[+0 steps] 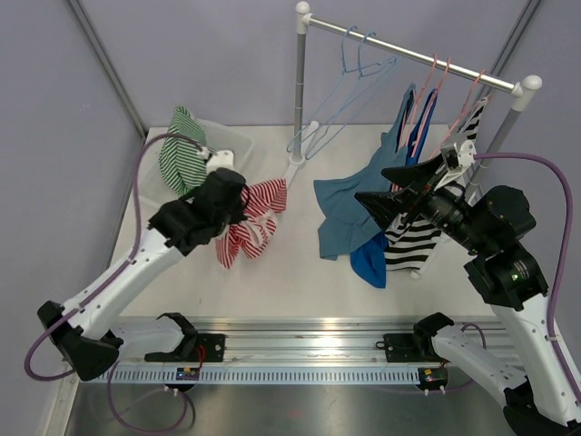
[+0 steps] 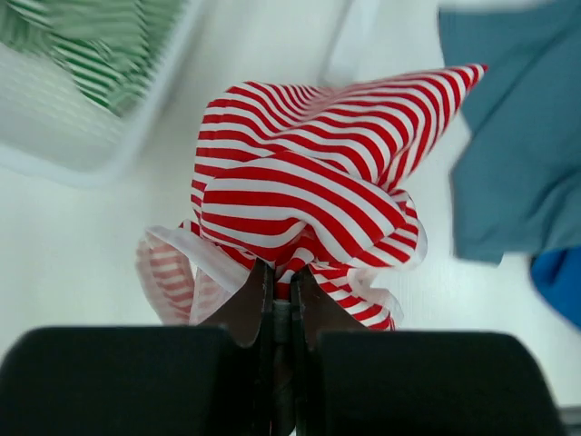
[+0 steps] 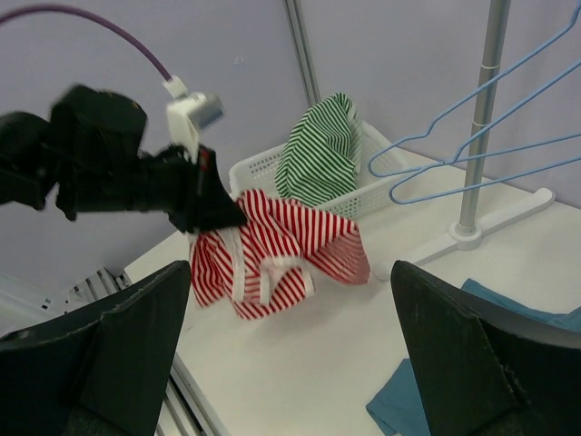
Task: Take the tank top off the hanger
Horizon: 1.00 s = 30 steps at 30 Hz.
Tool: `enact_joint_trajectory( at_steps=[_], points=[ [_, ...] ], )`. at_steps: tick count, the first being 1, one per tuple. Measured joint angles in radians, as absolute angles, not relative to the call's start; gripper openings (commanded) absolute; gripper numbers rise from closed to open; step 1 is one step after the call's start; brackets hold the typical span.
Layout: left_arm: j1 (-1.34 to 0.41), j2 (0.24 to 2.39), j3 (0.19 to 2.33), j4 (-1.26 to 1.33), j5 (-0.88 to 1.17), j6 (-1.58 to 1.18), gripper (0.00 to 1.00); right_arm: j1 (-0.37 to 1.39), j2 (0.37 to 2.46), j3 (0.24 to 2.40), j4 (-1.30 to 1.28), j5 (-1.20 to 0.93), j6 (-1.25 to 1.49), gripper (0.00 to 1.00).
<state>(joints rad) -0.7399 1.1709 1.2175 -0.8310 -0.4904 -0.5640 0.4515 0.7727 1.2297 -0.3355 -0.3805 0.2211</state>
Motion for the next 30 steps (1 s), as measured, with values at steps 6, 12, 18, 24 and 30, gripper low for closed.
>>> enact_joint_trajectory(
  at_steps=[6,12,18,24,30],
  points=[
    [-0.551,1.170,1.501,-0.912,-0.512,-0.467,0.00,0.451,0.760,1.225,-0.321,-0.387,0.229,0.99],
    [-0.315,1.359,1.769,-0.965,-0.442,-0.376,0.00,0.451,0.749,1.212,-0.302,-0.396,0.236,1.00],
    [-0.181,1.558,1.946,-1.010,-0.371,-0.327,0.00,0.451,0.749,1.209,-0.295,-0.414,0.240,0.99],
    [-0.028,1.695,2.038,-1.019,-0.152,-0.313,0.00,0.451,0.761,1.207,-0.279,-0.436,0.246,0.99],
    [0.088,1.922,2.268,-1.069,-0.060,-0.303,0.00,0.451,0.814,1.207,-0.258,-0.461,0.255,0.99]
  ],
)
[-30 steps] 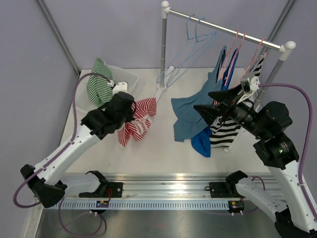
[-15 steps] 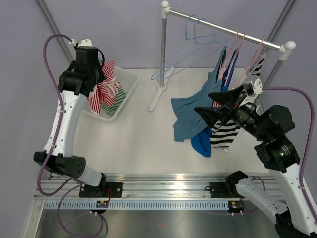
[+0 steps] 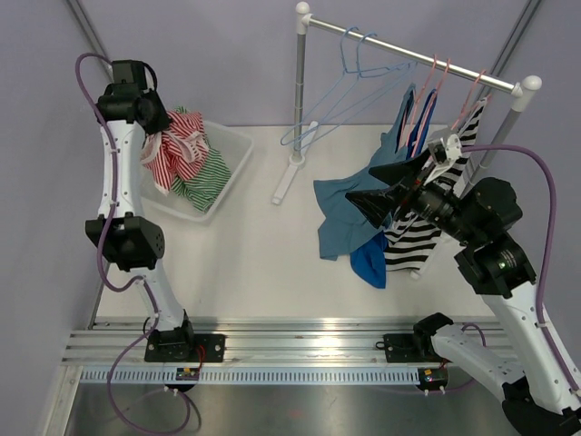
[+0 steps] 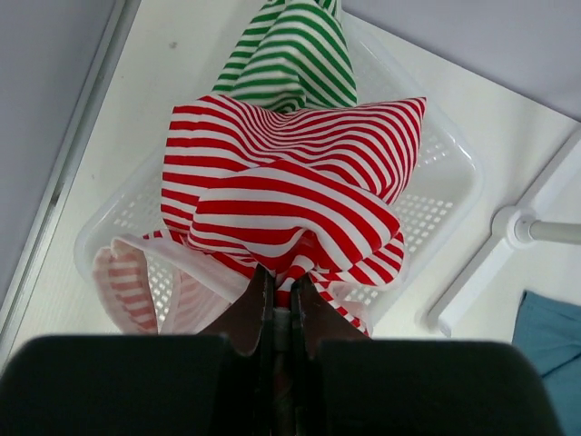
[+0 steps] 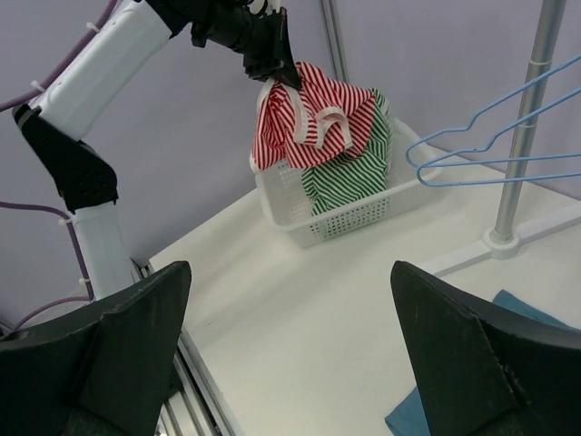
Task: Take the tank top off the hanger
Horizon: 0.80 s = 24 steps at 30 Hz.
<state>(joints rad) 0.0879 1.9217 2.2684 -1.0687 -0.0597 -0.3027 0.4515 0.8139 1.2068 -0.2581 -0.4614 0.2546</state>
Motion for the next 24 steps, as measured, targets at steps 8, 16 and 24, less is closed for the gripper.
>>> enact_joint_trajectory(
  at_steps=[8,16,24],
  points=[
    [0.116,2.187,2.346,-1.068,-0.014,-0.294,0.00,0.451,0.867,1.201,-0.249,-0.484,0.273,1.00],
    [0.117,2.309,2.255,-1.074,-0.002,-0.283,0.02,0.451,0.915,1.201,-0.219,-0.517,0.310,0.99],
    [0.115,2.259,2.297,-1.112,0.029,-0.263,0.54,0.451,0.932,1.267,-0.262,-0.496,0.319,1.00]
  ],
)
